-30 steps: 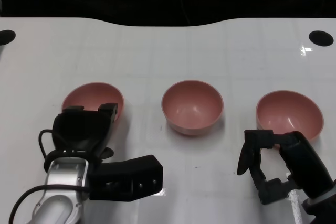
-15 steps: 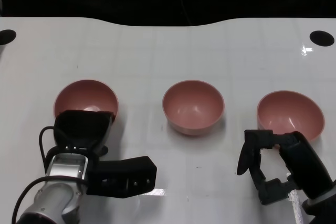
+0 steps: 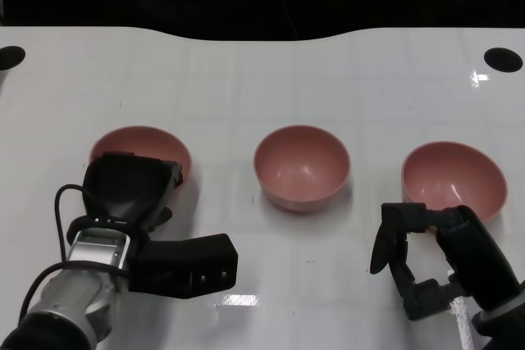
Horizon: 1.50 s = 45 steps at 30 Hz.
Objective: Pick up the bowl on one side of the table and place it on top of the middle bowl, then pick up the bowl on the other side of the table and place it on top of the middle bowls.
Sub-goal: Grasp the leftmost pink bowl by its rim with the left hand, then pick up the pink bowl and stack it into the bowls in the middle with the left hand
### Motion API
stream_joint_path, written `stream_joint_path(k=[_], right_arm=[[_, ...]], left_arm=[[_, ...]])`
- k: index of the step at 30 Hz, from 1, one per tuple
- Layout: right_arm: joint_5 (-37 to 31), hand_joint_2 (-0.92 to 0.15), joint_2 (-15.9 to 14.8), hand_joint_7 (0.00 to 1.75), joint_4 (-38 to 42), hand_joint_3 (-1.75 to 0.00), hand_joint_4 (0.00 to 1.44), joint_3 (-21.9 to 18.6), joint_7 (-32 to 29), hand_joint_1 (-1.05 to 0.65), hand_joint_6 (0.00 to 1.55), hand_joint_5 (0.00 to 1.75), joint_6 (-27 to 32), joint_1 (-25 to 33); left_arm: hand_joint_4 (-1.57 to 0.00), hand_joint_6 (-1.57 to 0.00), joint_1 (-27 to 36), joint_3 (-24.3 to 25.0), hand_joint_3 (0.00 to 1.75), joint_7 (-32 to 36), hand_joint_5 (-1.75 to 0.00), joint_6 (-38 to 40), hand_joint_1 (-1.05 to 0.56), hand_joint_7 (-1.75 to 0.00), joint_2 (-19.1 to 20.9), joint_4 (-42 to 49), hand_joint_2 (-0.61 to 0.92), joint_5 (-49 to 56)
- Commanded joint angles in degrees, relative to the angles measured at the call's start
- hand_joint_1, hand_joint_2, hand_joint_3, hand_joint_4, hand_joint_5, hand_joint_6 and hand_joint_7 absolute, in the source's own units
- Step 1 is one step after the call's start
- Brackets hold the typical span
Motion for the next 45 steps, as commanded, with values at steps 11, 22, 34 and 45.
stream_joint_path(k=[11,22,34,45], right_arm=[[0.6,-0.06,-0.8,1.34,0.2,-1.75,1.01,-0.8,-0.2,0.32,0.97,1.75,-0.4,-0.1],[0.5,-0.07,-0.8,1.33,0.3,-1.75,1.01,-0.7,-0.1,0.31,0.98,1.75,-0.4,-0.2],[2.4,-0.08,-0.3,1.34,-0.4,-1.75,1.02,-0.2,1.7,0.3,0.98,1.75,0.0,0.1],[1.5,-0.07,-0.5,1.35,-1.1,-1.75,1.01,-0.3,1.1,0.28,0.97,1.75,0.2,0.5]], left_arm=[[-0.84,-1.07,3.0,2.4,0.15,2.4,-1.75,0.8,-0.28,-0.62,5.1,-16.3,0.89,0.6],[-0.86,-1.05,3.8,3.2,0.17,1.0,-1.75,1.1,-0.27,-0.69,5.3,-21.1,0.87,1.3],[-0.88,-0.85,0.7,2.7,0.68,0.6,-1.75,-6.4,-0.27,-1.27,3.2,-23.4,0.57,0.5],[-0.92,-0.78,-3.6,3.1,1.22,-3.8,-1.75,-13.8,-0.25,-1.61,-0.5,-19.2,0.41,-7.3]])
